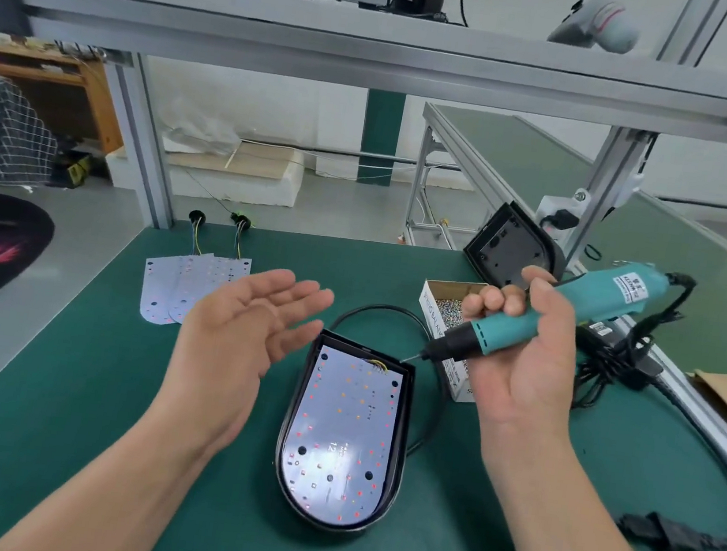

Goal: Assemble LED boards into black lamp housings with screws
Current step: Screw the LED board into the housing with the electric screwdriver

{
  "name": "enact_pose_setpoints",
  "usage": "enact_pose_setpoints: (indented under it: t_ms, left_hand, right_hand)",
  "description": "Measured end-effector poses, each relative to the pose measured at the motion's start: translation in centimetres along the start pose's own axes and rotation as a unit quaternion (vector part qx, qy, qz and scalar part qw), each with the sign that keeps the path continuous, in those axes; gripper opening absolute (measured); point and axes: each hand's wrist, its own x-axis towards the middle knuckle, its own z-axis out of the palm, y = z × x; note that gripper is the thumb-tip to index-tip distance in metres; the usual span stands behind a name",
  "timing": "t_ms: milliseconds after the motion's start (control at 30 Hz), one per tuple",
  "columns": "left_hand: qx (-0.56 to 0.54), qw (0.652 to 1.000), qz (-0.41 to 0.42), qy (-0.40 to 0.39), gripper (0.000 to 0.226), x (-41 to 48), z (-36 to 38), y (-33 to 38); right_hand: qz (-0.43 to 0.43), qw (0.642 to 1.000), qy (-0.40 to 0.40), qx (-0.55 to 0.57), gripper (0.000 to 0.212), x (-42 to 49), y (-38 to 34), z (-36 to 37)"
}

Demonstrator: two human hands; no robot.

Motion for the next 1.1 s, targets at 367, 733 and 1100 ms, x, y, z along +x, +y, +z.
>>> enact_pose_setpoints:
  t_ms: [367,733,1100]
  left_hand:
    - [0.254,0.954,-0.015,-0.159,0.011,-3.8,2.2,-0.3]
    - [0.234,0.951,-0.069,-0.191,0.010,-4.5,2.6,-0.4]
    - [0.297,0.949,0.013,-0.110,0.011,-4.6,2.2,-0.9]
  right_hand:
    - [0.020,0.999,-0.011,0.041,0.005,-0.8,-0.2,0.9]
    - [0.024,0.996,-0.062,0.062,0.009,-2.1,-0.2,2.2]
    - [0.034,0.995,-0.068,0.065,0.011,-2.5,-0.1,2.5]
